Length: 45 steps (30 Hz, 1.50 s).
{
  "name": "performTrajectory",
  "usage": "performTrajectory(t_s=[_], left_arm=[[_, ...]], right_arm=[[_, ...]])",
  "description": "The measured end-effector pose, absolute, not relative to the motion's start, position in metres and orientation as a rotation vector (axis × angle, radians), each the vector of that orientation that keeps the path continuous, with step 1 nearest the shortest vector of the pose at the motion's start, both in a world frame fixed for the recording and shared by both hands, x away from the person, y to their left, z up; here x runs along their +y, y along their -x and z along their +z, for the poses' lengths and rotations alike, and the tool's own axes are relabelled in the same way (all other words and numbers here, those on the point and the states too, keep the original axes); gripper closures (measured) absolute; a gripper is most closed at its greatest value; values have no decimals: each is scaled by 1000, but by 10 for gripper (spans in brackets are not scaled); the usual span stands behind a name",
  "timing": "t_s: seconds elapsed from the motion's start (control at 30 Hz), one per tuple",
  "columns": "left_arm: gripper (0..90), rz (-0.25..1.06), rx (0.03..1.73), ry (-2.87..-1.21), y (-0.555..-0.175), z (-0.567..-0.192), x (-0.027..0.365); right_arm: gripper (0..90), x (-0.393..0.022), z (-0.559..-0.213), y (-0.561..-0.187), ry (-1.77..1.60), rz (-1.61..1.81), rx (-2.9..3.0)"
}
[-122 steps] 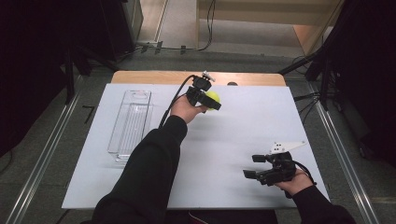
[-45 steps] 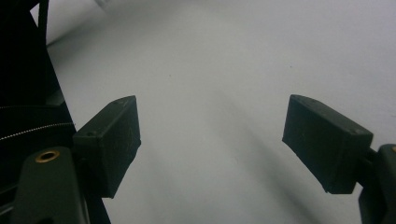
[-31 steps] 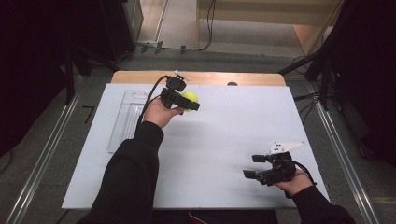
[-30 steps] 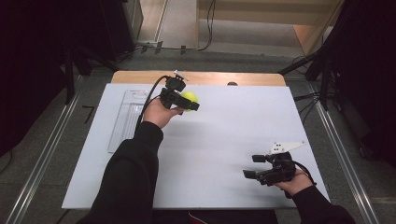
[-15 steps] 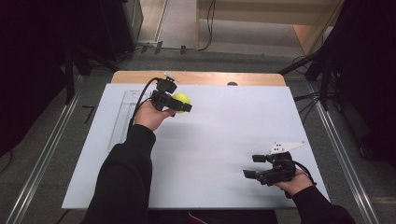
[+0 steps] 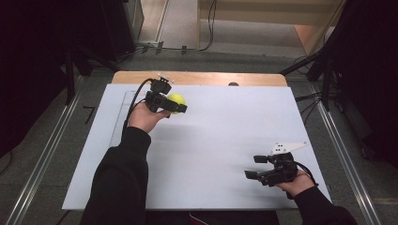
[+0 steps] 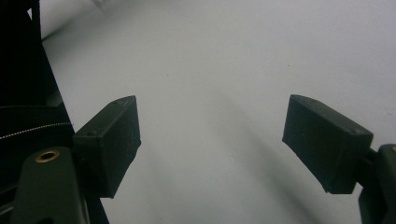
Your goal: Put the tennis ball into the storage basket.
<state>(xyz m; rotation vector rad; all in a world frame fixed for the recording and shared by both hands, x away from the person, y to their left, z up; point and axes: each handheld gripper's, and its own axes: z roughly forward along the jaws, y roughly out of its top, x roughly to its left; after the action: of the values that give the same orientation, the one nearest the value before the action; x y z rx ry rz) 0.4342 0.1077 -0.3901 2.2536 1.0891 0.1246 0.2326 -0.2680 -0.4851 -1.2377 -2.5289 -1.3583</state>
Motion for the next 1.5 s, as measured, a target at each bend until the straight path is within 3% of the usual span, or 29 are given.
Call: performTrajectory(t_s=[1.5], left_arm=[[268,192,1211,-2167,-422,-379,166]], right_arm=[[171,-268,-485,-232,1244,-1358,-2530]])
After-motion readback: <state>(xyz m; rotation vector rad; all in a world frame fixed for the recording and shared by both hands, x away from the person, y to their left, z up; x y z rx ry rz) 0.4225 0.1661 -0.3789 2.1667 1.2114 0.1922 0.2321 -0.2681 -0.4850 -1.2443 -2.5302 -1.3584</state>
